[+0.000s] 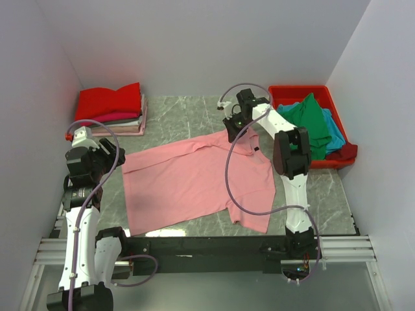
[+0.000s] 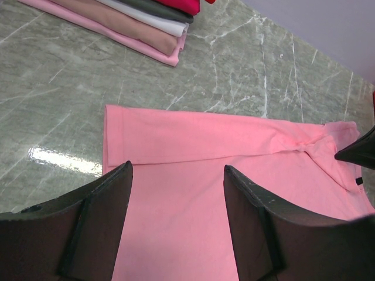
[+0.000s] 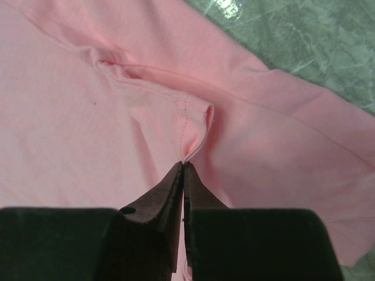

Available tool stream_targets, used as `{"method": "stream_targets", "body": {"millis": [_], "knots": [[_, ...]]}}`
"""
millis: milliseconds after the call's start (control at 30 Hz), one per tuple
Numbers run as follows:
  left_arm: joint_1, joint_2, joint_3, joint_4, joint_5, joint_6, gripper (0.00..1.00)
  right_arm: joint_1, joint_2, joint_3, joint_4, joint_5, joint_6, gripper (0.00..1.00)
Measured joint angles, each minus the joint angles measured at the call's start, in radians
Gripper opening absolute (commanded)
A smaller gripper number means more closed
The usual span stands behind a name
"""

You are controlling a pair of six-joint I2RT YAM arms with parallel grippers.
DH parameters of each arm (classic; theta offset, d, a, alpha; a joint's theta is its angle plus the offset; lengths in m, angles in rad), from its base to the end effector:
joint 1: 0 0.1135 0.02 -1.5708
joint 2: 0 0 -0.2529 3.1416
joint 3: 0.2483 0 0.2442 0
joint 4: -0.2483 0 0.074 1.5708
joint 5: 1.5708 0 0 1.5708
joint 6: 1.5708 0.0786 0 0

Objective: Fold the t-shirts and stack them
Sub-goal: Fold the tshirt

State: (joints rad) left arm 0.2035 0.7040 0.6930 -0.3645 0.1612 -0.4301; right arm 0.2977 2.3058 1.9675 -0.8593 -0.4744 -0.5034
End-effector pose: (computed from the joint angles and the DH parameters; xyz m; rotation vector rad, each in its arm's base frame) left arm 0.2039 0.0292 0.2790 -0.5057 1.8869 -0.3067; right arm 0.4534 0.1767 0.1451 -1.1514 2.4071 0.5893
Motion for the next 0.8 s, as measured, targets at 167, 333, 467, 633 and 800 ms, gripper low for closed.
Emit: {"method": "stream_targets", "body": {"millis": [167,333,467,633,800], "knots": [[0.000,0.000,0.000,0.000,0.000,0.000,0.69,0.009,-0.033,-0.056,0.010,-0.008,-0.007,0.07],[0.000,0.000,0.000,0.000,0.000,0.000,0.69,0.034,-0.066,-0.155,0.019,-0.015,-0.015,0.07],[0.000,0.000,0.000,0.000,0.000,0.000,0.69,0.062,-0.129,-0.247,0.031,-0.015,-0.023,0.08],[0.000,0.000,-0.001,0.000,0.000,0.000,0.69,0.087,-0.195,-0.301,0.060,-0.006,-0.037,0.11],[0.000,0.000,-0.002,0.000,0.000,0.000,0.69,0.105,-0.211,-0.335,0.072,0.006,-0.048,0.24]]}}
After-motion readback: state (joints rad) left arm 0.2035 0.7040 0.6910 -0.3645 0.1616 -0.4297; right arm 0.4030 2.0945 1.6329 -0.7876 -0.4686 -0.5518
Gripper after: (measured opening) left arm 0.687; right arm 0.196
